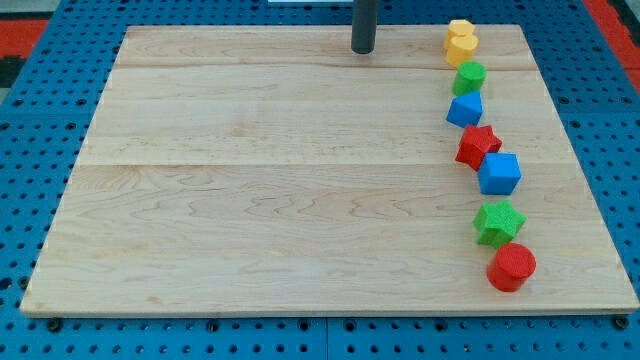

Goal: Place the green star at the top left of the board

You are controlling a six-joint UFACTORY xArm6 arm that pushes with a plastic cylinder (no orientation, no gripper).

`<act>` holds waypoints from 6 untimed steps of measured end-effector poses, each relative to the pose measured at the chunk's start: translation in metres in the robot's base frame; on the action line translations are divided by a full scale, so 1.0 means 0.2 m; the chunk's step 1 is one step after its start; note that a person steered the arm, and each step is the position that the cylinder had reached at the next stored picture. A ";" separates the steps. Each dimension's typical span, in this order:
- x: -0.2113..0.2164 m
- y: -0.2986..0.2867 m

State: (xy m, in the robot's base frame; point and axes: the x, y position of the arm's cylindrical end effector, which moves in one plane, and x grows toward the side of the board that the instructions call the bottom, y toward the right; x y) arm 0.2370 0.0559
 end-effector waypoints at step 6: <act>1.44 0.08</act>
State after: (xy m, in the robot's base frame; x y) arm 0.5258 0.0728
